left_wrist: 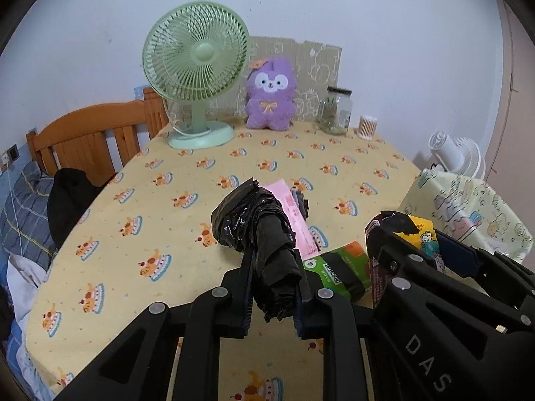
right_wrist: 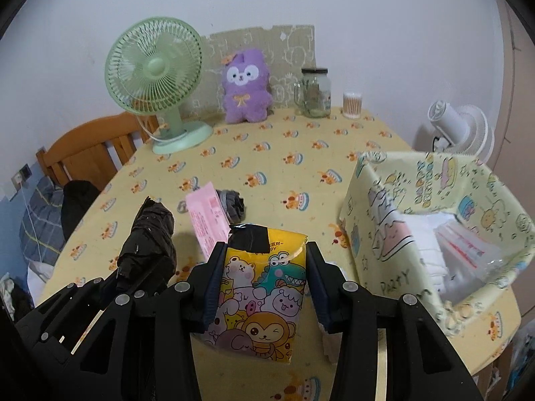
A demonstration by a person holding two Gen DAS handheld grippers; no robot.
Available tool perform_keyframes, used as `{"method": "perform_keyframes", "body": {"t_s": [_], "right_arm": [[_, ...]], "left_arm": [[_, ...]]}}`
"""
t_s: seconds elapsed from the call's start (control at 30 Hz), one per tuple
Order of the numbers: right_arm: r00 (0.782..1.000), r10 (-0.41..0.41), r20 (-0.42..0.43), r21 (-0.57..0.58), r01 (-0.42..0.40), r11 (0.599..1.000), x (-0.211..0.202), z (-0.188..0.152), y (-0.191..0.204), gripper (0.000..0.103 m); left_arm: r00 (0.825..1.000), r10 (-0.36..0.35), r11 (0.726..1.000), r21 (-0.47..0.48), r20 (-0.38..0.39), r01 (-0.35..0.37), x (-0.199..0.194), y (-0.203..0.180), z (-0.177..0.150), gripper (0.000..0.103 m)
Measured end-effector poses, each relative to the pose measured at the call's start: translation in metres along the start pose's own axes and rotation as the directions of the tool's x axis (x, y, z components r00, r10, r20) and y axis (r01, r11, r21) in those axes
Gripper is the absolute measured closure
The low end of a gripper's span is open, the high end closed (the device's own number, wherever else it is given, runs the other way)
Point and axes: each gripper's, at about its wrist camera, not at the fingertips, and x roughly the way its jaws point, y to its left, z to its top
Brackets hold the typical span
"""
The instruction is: Organize soft objects
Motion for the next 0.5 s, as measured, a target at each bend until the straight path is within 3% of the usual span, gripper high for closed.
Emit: {"method": "perform_keyframes", "body": {"t_s": [0.5], "right_arm": [[0.997,0.001,0.083,-0.018,0.001,1.000,-0.042,0.012,0.009,0.054]], "left_arm": [[0.997,0.005,1.000,0.004,0.078,-0.005,-0.042,0.000,0.010,0.086]]}}
